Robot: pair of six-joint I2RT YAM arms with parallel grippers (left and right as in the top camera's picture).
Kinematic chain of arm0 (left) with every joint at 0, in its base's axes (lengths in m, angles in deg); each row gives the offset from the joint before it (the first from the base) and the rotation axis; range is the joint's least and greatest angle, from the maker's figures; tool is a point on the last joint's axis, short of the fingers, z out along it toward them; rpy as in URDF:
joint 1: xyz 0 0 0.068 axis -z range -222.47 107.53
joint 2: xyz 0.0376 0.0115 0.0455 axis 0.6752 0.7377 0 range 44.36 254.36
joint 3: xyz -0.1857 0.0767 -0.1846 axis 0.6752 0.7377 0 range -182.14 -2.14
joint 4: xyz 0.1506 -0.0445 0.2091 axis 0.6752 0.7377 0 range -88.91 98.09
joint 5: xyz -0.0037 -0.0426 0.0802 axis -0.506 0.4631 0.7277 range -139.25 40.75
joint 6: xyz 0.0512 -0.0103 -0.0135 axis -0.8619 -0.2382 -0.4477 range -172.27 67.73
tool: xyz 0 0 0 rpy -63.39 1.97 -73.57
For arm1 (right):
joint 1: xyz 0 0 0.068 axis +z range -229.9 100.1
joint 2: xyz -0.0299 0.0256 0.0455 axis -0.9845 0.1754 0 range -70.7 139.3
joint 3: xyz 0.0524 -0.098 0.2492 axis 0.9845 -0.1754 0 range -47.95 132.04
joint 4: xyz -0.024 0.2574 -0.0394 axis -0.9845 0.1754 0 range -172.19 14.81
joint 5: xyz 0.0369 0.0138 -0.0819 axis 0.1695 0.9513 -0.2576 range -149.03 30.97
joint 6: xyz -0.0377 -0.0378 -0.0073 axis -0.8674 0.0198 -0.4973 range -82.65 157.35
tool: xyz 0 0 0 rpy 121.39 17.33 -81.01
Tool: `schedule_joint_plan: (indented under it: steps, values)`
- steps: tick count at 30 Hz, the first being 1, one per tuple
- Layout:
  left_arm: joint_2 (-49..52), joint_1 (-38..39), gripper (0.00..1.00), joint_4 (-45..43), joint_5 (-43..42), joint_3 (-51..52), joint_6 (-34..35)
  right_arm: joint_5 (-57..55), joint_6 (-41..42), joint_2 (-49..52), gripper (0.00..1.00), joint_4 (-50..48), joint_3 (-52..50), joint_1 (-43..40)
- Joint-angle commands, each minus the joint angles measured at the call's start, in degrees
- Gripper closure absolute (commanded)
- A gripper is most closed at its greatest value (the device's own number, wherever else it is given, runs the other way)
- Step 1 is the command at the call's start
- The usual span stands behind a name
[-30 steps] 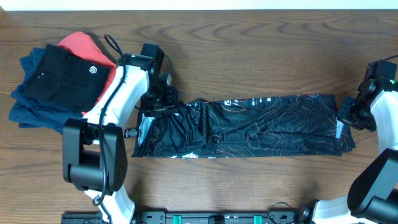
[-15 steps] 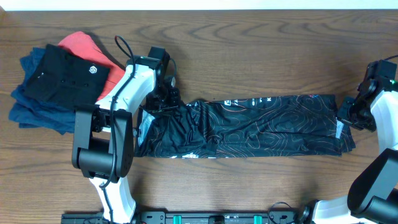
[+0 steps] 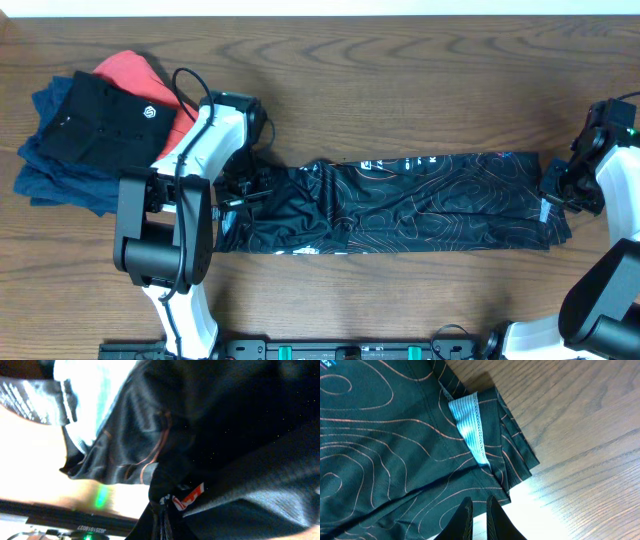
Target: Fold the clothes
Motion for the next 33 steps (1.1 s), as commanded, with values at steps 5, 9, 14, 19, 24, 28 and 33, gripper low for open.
schedule_joint_plan:
  steps: [5,9,14,19,24,28,33]
  values:
    - [-1.0,-0.7,0.51,-2.5,3.3,0.1,1.4,0.6,0.2,-1.0,0.90,0.0,0.2,-0.3]
    - [-2.2,-1.0,0.49,-4.2,3.3,-3.1,1.4,0.6,0.2,-1.0,0.90,0.0,0.2,-0.3]
    - [-3.9,0.2,0.43,-12.9,2.6,-3.8,-1.3,0.6,0.2,-1.0,0.90,0.0,0.2,-0.3]
    - [-3.7,2.8,0.38,-20.1,0.5,-2.4,-7.2,0.6,0.2,-1.0,0.90,0.0,0.2,-0.3]
    - [-2.0,3.6,0.38,-22.0,0.4,-2.1,-7.0,0.6,0.2,-1.0,0.89,-0.1,0.2,-0.3]
    - [-1.0,3.7,0.43,-21.8,0.0,-2.0,-7.0,0.6,0.2,-1.0,0.89,-0.3,0.2,-0.3]
    - [-0.3,3.8,0.60,-22.3,0.0,-2.0,-7.0,0.6,0.2,-1.0,0.89,-0.2,0.2,-0.3]
